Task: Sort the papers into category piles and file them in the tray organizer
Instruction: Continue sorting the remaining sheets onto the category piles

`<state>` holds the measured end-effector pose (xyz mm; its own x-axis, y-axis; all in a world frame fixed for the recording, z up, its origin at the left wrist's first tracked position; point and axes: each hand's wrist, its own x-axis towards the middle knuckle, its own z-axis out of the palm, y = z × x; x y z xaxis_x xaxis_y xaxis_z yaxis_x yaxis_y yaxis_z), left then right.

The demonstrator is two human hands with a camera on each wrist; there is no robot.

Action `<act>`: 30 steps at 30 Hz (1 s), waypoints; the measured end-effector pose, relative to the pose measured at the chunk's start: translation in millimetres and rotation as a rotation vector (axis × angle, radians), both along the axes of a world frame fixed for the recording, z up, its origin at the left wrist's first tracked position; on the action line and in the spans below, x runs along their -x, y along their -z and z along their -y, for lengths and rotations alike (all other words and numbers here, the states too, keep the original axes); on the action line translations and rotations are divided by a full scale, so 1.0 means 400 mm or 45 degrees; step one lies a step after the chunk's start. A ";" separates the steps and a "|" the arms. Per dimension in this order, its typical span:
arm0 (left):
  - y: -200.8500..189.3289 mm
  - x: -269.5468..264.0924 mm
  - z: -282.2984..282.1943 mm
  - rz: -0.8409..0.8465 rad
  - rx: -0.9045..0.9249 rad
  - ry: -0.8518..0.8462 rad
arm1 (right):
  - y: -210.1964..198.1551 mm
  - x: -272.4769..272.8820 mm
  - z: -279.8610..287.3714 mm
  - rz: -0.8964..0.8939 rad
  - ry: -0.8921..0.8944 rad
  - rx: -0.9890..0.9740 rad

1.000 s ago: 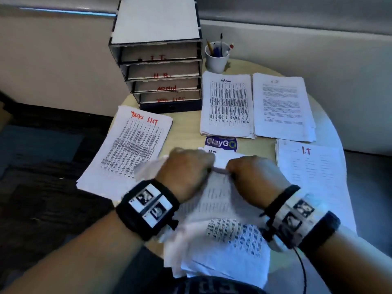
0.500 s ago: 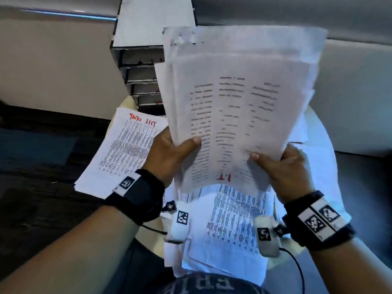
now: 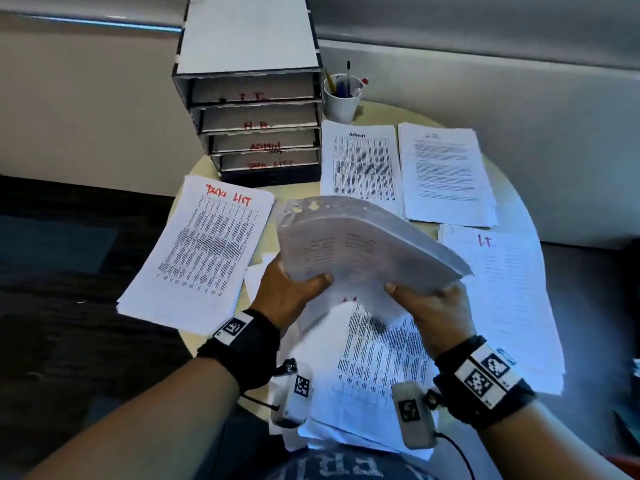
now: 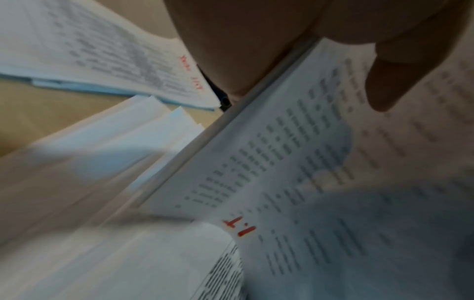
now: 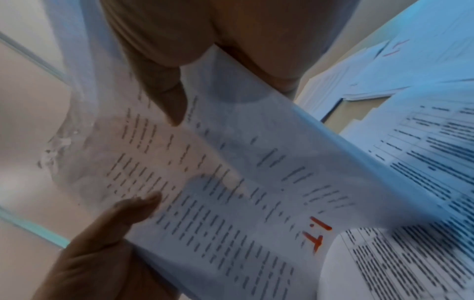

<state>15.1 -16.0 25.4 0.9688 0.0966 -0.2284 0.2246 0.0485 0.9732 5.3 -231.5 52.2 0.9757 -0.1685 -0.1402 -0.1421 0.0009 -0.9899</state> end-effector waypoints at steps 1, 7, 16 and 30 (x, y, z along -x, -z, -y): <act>0.009 -0.002 0.004 -0.023 -0.013 0.004 | 0.004 -0.002 -0.003 -0.028 0.043 0.019; 0.003 -0.021 0.040 -0.078 -0.241 0.065 | 0.015 -0.011 0.033 -0.168 0.215 0.183; -0.238 -0.031 0.132 0.684 -1.511 0.947 | -0.278 0.098 0.091 0.822 -0.348 1.691; 0.035 -0.044 0.157 0.113 -1.413 0.782 | 0.012 0.066 0.653 -0.590 0.287 0.517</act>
